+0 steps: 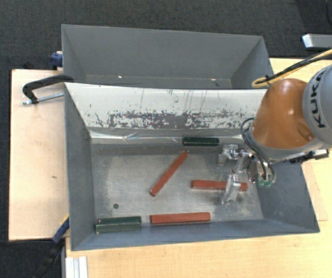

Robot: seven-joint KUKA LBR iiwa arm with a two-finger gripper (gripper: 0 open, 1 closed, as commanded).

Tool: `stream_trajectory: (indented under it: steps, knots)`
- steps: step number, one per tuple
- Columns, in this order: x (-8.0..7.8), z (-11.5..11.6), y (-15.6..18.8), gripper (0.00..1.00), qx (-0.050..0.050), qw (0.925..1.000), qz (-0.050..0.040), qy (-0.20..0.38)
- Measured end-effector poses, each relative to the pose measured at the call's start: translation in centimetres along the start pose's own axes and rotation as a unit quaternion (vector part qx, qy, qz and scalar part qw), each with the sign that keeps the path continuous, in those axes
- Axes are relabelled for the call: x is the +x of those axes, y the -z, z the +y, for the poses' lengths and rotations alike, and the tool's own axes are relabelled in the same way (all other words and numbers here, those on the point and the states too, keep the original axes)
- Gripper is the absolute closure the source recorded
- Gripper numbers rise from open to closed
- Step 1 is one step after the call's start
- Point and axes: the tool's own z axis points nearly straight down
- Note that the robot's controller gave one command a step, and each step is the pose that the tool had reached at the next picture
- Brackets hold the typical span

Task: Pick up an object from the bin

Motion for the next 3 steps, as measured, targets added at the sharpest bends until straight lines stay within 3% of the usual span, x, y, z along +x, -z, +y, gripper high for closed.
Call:
stream_trajectory:
  steps: [1,2,3]
  knots:
    - [1.5,-5.2,-1.6,1.00,0.000,0.9984,0.0014,-0.057]
    - [1.5,-5.2,-1.6,1.00,0.000,0.9984,0.0014,-0.057]
    - [-2.0,-5.1,9.2,1.00,0.000,0.9993,-0.0011,-0.036]
